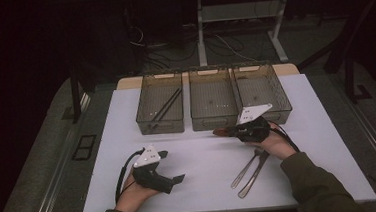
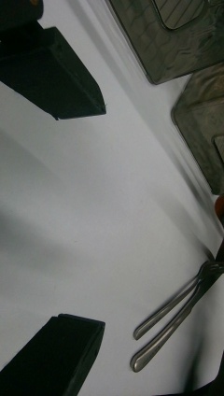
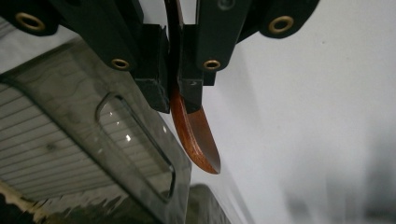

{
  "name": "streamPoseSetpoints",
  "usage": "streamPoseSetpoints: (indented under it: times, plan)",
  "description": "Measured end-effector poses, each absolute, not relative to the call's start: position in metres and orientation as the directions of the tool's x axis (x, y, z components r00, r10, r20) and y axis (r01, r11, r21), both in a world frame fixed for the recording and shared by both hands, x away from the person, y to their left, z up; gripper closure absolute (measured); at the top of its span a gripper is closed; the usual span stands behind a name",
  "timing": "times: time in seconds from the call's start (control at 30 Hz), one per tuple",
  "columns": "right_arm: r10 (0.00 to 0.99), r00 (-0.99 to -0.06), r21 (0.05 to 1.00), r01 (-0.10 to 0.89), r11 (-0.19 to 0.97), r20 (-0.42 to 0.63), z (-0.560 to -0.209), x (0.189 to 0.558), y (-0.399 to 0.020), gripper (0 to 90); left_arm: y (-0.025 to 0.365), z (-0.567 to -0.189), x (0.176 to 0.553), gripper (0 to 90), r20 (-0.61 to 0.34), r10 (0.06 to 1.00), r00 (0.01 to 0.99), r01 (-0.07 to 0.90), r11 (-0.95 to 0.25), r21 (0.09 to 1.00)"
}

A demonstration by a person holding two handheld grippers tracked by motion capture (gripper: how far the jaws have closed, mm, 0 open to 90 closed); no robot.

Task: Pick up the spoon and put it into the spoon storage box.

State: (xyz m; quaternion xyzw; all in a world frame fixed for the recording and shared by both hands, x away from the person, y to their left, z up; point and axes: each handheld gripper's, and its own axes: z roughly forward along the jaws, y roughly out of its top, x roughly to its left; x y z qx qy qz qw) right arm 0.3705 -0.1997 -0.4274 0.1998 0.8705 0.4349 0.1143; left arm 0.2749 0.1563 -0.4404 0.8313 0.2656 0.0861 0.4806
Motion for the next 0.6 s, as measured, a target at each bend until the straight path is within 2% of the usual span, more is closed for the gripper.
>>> streamPoseSetpoints:
  times: [0.6]
  plan:
    - [0.499,-0.867,0.847,0.259,0.464,-0.008,-0.391,0.373,-0.194,82.4,0.159,-0.439,0.274,0.0,-0.122,0.516,0.848,0.355,-0.382,0.853]
